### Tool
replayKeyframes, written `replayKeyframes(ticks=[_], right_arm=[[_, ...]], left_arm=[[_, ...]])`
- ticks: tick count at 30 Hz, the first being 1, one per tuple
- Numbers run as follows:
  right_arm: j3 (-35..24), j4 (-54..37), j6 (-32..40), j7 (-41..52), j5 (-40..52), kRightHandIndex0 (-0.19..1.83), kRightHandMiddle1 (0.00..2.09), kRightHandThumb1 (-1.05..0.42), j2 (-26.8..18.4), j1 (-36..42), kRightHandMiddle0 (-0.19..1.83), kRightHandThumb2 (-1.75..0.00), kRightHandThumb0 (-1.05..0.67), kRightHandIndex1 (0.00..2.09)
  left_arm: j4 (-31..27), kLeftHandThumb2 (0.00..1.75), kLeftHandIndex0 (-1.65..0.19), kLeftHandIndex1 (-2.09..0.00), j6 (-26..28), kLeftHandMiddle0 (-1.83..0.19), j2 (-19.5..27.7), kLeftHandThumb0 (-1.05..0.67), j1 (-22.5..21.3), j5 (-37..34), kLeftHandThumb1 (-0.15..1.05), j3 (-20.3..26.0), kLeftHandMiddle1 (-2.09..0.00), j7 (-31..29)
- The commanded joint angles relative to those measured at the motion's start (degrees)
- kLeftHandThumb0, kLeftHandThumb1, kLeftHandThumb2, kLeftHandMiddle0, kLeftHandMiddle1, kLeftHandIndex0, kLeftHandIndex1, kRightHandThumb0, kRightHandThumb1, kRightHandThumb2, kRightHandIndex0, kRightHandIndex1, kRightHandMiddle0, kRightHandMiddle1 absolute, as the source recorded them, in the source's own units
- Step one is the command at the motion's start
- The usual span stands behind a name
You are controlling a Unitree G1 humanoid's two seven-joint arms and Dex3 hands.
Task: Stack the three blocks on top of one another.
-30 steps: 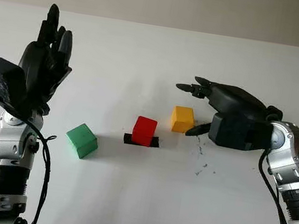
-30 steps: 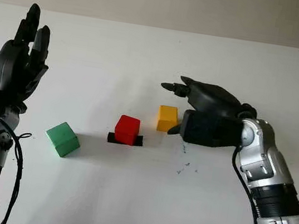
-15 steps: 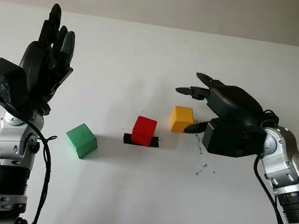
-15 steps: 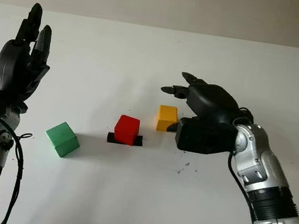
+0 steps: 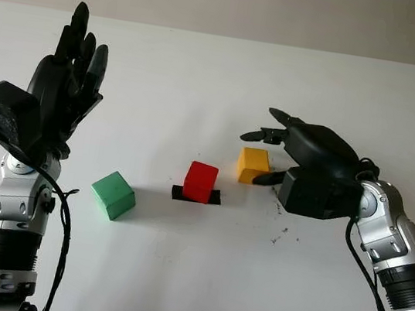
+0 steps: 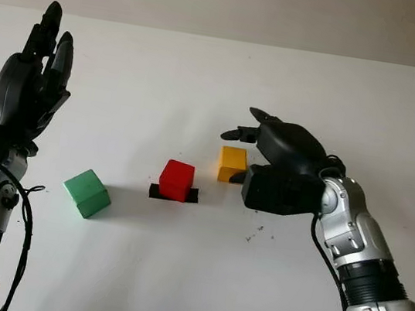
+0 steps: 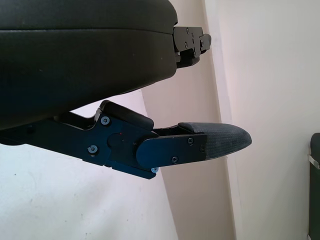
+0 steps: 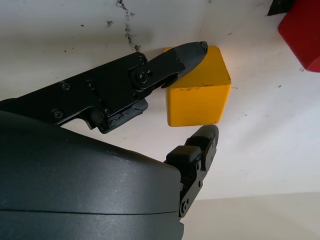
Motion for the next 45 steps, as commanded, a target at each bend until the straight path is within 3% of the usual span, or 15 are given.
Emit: replayKeyframes(ticks=[1, 13, 17, 23, 34, 38, 45], right_arm=[[0.41, 0.60, -0.94, -0.50, -0.25, 0.11, 0.32, -0.89, -0.09, -0.17, 0.56, -0.05, -0.57, 0.07], [0.68, 1.11, -1.16, -0.91, -1.28, 0.13, 0.85, -0.89, -0.33, -0.25, 0.39, -0.06, -0.52, 0.06], [0.63, 1.03, -1.30, -1.50, -1.66, 0.18, 1.08, -0.91, -0.40, -0.27, 0.41, -0.06, -0.46, 0.07], [0.46, 0.86, -1.41, -2.80, -2.88, 0.23, 1.26, -0.94, -0.74, -0.37, 0.43, -0.06, -0.39, 0.07], [-0.39, 1.32, -1.94, -4.97, -2.61, 0.29, 1.37, -0.94, -0.94, -0.98, 0.41, -0.06, -0.37, 0.08], [-1.91, 2.38, -4.08, -3.78, 1.44, 0.29, 1.40, -0.95, -1.10, -2.10, 0.36, -0.06, -0.37, 0.07], [-3.94, -0.55, -3.36, 1.00, 5.67, 0.31, 1.26, -0.93, -1.33, -5.34, 0.43, -0.05, -0.36, 0.06]], left_arm=[[0.22, 0.50, 0.08, -0.06, -0.60, 0.08, 0.54, -0.71, -0.35, 0.33, 1.05, 0.07, -0.06, -0.06], [-0.12, 0.49, 0.07, -0.06, 0.36, 0.07, 0.67, -0.71, -0.15, 0.84, 1.05, -0.16, -0.06, 0.43], [0.27, 0.47, 0.07, -0.06, 0.00, 0.07, 0.47, -0.70, -0.26, 0.43, 1.05, 0.09, -0.06, 0.19], [-0.33, 0.48, 0.07, -0.06, 0.52, 0.07, 0.67, -0.70, -0.02, 0.96, 1.05, -0.16, -0.06, 0.21], [-0.72, 0.46, 0.08, -0.05, 1.66, 0.08, 0.21, -0.70, 0.10, 1.08, 1.05, -0.18, -0.05, 0.78], [-0.58, 0.46, 0.08, -0.05, 1.43, 0.08, 0.42, -0.70, 0.06, 1.25, 1.05, -0.28, -0.05, 0.68], [-1.25, 0.45, 0.08, -0.05, 1.74, 0.08, 0.52, -0.71, 0.32, 1.57, 1.05, -0.54, -0.05, 0.85]])
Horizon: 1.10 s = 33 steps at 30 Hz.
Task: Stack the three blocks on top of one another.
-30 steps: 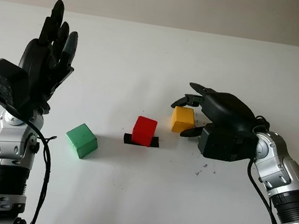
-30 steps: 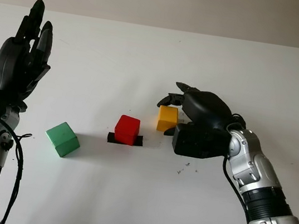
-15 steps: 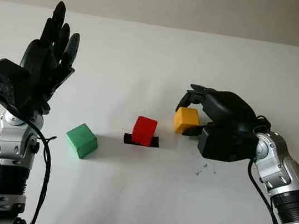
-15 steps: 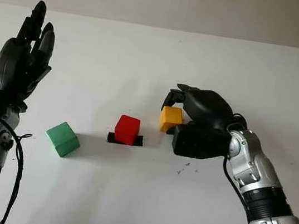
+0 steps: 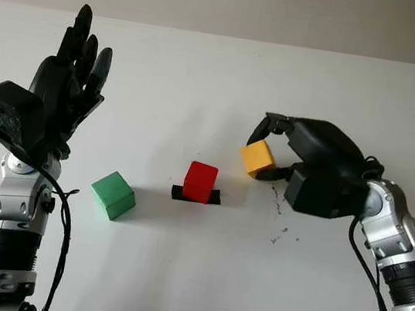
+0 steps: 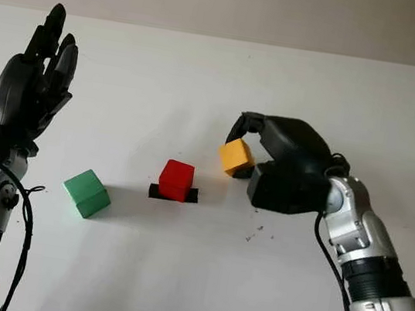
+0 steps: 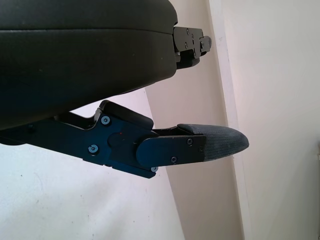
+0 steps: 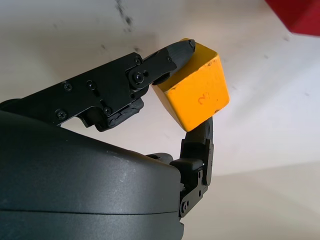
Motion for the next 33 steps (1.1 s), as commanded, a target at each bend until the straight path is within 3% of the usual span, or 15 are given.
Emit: replayKeyframes(ticks=[1, 9, 24, 33], right_arm=[[-1.14, -2.17, -0.04, 1.24, 1.12, 0.30, 1.26, -0.94, -0.97, -2.54, 0.43, -0.06, -0.37, 0.06], [0.81, -3.30, -7.05, 6.14, 0.20, 0.31, 1.27, -0.95, -2.46, -9.14, 0.45, -0.06, -0.41, 0.06], [1.38, 7.95, -7.22, 23.00, 17.11, 0.25, 1.35, -0.95, 5.76, -15.09, 0.45, -0.05, -0.46, 0.03], [1.77, 13.47, -7.28, 28.08, 19.32, 0.27, 1.41, -0.91, 9.07, -16.30, 0.50, -0.05, -0.54, 0.05]], left_arm=[[-0.86, 0.45, 0.08, -0.05, -0.21, 0.08, 0.38, -0.71, 0.33, 0.35, 1.05, -0.22, -0.05, -0.08], [-1.32, 0.46, 0.07, -0.06, -0.33, 0.07, -0.48, -0.70, 0.62, 0.32, 1.05, -0.37, -0.06, 0.27], [-2.64, 0.47, 0.08, -0.05, -0.27, 0.09, -1.53, -0.70, 1.19, 1.07, 1.05, -1.02, -0.05, 1.51], [-3.13, 0.47, 0.08, -0.05, 0.10, 0.09, -1.32, -0.71, 1.16, 1.25, 1.05, -1.12, -0.05, 1.64]])
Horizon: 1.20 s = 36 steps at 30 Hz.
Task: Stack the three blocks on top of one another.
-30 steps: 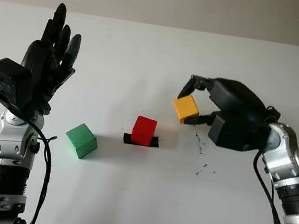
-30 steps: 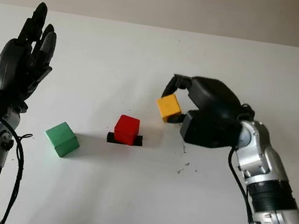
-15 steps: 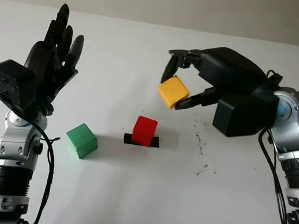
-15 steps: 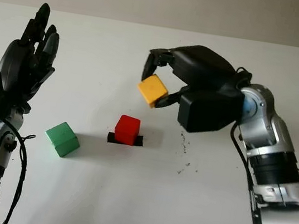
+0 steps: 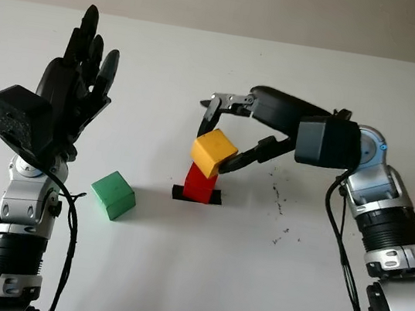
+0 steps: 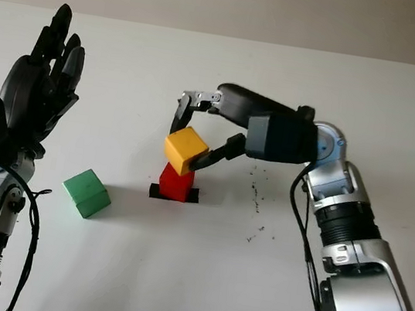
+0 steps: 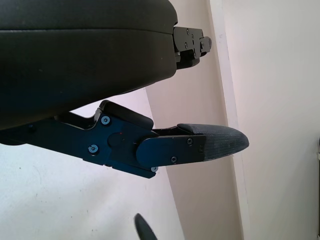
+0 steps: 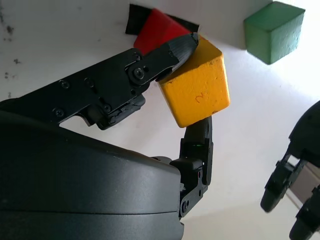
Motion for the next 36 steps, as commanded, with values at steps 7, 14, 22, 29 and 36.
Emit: replayKeyframes(ticks=[7, 14, 22, 29, 36], right_arm=[[-0.09, 3.33, 2.17, 4.07, 2.04, 0.26, 1.44, -0.90, 1.65, -2.72, 0.51, -0.05, -0.54, 0.05], [-0.09, 5.25, 0.67, 4.60, 1.85, 0.26, 1.47, -0.91, 2.38, -3.10, 0.51, -0.05, -0.55, 0.05], [0.26, 6.91, -1.73, 2.96, -0.25, 0.26, 1.47, -0.92, 2.06, -3.60, 0.48, -0.06, -0.54, 0.05], [-0.23, 9.04, -3.66, 1.64, -0.52, 0.24, 1.48, -0.93, 2.28, -3.93, 0.45, -0.06, -0.52, 0.04], [-0.35, 9.29, -3.88, 0.79, -0.66, 0.22, 1.49, -0.94, 1.99, -4.13, 0.40, -0.06, -0.50, 0.03]], left_arm=[[-1.25, 0.46, 0.09, -0.05, 0.36, 0.09, 0.32, -0.72, 0.23, 0.59, 1.05, -0.14, -0.05, 0.32], [-1.06, 0.45, 0.08, -0.05, 0.54, 0.09, 0.20, -0.72, 0.09, 0.19, 1.05, 0.04, -0.05, 0.21], [-0.87, 0.46, 0.08, -0.05, 0.22, 0.10, 0.26, -0.72, 0.10, 0.44, 1.05, -0.08, -0.05, 0.23], [-1.10, 0.45, 0.08, -0.05, 0.70, 0.09, -0.06, -0.72, 0.23, 0.45, 1.05, -0.08, -0.06, 0.70], [-1.57, 0.46, 0.09, -0.05, 1.31, 0.09, -0.10, -0.71, 0.34, 0.31, 1.05, -0.09, -0.05, 0.88]])
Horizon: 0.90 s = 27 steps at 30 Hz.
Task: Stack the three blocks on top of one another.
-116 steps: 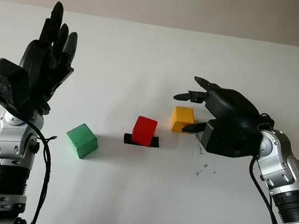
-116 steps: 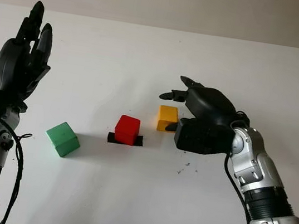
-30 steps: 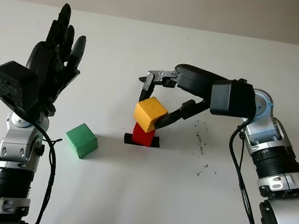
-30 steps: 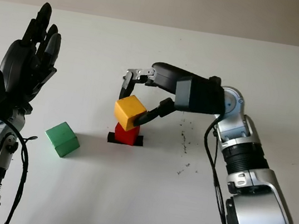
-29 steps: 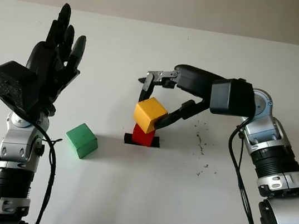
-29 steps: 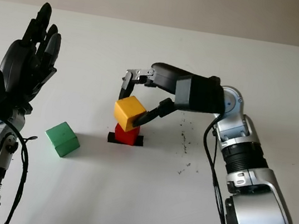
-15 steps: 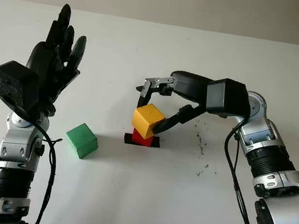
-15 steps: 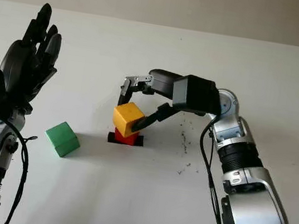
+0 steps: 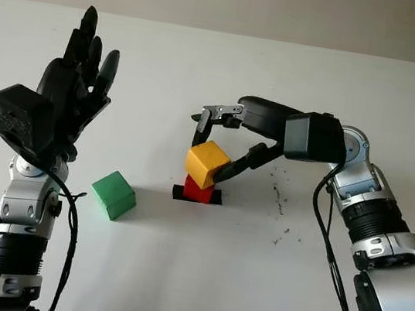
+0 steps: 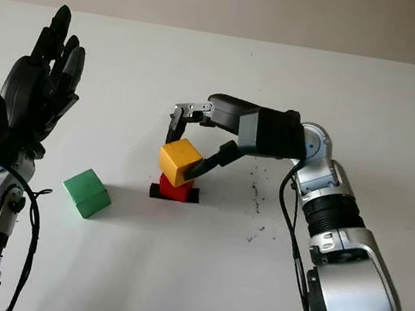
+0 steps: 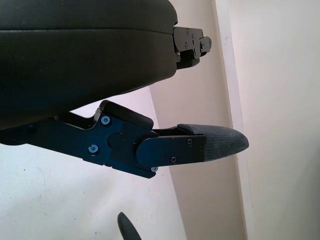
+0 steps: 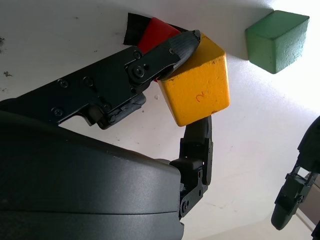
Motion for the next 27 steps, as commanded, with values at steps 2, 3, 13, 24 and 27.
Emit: replayKeyframes(ticks=[2, 3, 13, 24, 27], right_arm=[[-0.47, -0.24, -0.41, -0.58, 0.08, 0.22, 1.49, -0.93, -0.52, -1.46, 0.40, -0.05, -0.49, 0.04], [-0.43, -0.30, -0.46, -0.56, 0.04, 0.21, 1.49, -0.93, -0.59, -1.44, 0.40, -0.05, -0.49, 0.04], [0.26, 0.30, -2.11, -0.78, -1.24, 0.22, 1.48, -0.93, -0.76, -1.49, 0.42, -0.05, -0.50, 0.04], [1.46, -2.99, 1.30, -0.21, -3.59, 0.01, 0.85, -0.83, -1.66, -0.79, 0.02, -0.05, -0.68, 0.01], [1.86, -3.85, 0.61, -0.14, -4.09, -0.08, 0.61, -0.83, -2.19, -0.46, -0.03, -0.06, -0.75, 0.01]], left_arm=[[-1.04, 0.46, 0.09, -0.05, -0.14, 0.09, -0.08, -0.71, 0.37, -0.01, 1.05, -0.04, -0.05, 0.06], [-1.03, 0.46, 0.09, -0.05, -0.16, 0.09, -0.11, -0.71, 0.36, -0.07, 1.05, -0.02, -0.05, 0.03], [-0.86, 0.46, 0.09, -0.05, -0.36, 0.09, 0.11, -0.71, 0.37, 0.01, 1.05, -0.03, -0.05, -0.10], [-0.37, 0.45, 0.10, -0.05, -0.51, 0.10, 0.17, -0.71, 0.39, -0.36, 1.05, 0.14, -0.05, -0.43], [-0.42, 0.45, 0.09, -0.05, -0.42, 0.09, 0.10, -0.72, 0.44, -0.35, 1.05, 0.21, -0.06, -0.29]])
